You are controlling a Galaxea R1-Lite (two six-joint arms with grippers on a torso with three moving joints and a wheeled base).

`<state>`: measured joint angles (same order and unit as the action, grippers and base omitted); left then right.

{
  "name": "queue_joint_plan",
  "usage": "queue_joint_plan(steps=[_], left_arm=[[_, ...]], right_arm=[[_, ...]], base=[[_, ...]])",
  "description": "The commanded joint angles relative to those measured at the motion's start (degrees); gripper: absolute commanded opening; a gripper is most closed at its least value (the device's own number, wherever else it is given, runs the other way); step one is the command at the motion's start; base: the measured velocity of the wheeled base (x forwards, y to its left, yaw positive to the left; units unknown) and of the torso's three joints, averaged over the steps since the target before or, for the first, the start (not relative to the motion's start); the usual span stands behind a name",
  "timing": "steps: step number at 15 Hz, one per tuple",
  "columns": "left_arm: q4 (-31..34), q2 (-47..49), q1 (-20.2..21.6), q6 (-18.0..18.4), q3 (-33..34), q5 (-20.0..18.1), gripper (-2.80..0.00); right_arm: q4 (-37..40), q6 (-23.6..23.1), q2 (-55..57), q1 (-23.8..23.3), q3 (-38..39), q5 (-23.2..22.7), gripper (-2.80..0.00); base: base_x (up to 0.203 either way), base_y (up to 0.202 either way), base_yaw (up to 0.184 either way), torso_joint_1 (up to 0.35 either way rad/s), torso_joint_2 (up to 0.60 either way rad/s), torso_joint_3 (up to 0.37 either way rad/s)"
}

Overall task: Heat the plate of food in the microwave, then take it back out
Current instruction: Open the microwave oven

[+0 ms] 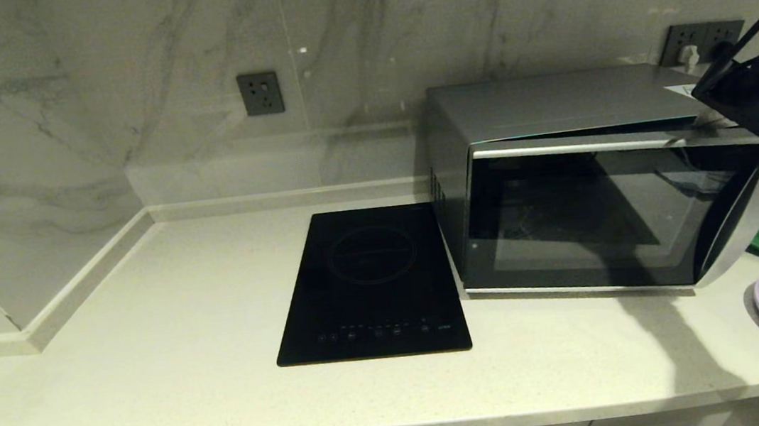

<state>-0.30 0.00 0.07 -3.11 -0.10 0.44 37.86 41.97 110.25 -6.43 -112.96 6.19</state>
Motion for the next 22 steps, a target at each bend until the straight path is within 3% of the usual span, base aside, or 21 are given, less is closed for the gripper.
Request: queue_joint_plan(steps=[1, 12, 22], left_arm=[[0.0, 0.0, 0.0, -0.1, 0.0, 0.0, -2.80], [0.0, 0.0, 0.0, -0.1, 0.0, 0.0, -2.80], [0.0, 0.0, 0.0, -0.1, 0.0, 0.0, -2.80]], right_arm=[[0.5, 0.2, 1.5, -1.3, 0.0, 0.0, -2.80], [10.8, -5.8, -5.0, -1.1, -0.1, -3.1, -2.80], [22.5, -7.2, -11.0, -0.9, 0.0, -7.8, -2.80]], base=[[0.000, 0.000, 0.000, 0.000, 0.00, 0.000], [0.000, 0.000, 0.000, 0.000, 0.00, 0.000], [0.000, 0.000, 0.000, 0.000, 0.00, 0.000]])
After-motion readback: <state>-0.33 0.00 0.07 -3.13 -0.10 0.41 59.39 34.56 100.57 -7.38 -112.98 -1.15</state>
